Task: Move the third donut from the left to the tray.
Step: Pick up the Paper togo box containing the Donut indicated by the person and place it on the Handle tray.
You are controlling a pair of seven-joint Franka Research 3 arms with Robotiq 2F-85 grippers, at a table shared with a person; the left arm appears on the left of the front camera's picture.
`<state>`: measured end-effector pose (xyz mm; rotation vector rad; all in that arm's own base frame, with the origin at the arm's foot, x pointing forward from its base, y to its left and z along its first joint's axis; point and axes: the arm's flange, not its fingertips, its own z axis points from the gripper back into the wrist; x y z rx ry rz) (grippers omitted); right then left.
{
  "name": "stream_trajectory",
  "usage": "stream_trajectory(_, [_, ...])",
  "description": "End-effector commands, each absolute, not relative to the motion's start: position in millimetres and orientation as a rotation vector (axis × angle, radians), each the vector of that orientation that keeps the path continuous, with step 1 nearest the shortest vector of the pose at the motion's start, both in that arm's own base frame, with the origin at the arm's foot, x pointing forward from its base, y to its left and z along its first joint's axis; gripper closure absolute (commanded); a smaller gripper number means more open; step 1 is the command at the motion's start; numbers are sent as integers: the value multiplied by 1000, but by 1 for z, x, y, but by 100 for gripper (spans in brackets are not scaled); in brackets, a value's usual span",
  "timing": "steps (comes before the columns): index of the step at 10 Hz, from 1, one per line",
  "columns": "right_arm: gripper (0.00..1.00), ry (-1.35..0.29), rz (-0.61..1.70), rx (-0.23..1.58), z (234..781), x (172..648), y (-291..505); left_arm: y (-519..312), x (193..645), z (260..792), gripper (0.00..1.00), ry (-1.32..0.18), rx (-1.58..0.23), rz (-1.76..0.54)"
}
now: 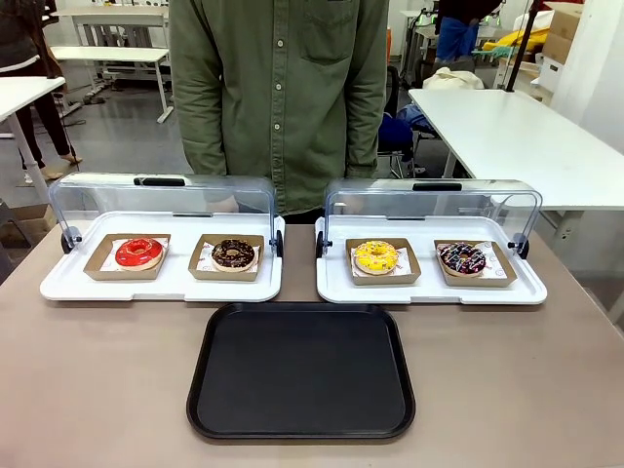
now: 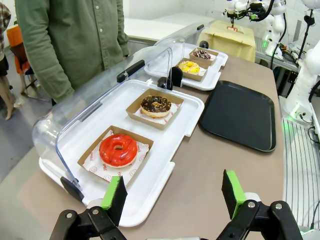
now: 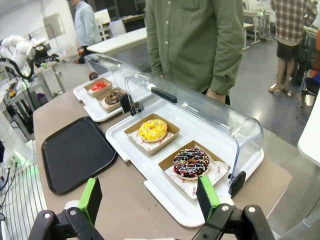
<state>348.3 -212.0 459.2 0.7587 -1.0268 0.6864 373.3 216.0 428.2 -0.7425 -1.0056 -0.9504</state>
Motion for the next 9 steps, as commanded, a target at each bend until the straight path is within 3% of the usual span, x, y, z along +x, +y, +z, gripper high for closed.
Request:
stream_trajectory(1, [0, -1064, 702, 756, 460, 351, -213, 218, 374, 430, 0, -1011, -745, -956])
stream_trajectory(9, [0, -1064, 702, 756, 460, 351, -213, 218, 374, 430, 0, -1011, -745, -956])
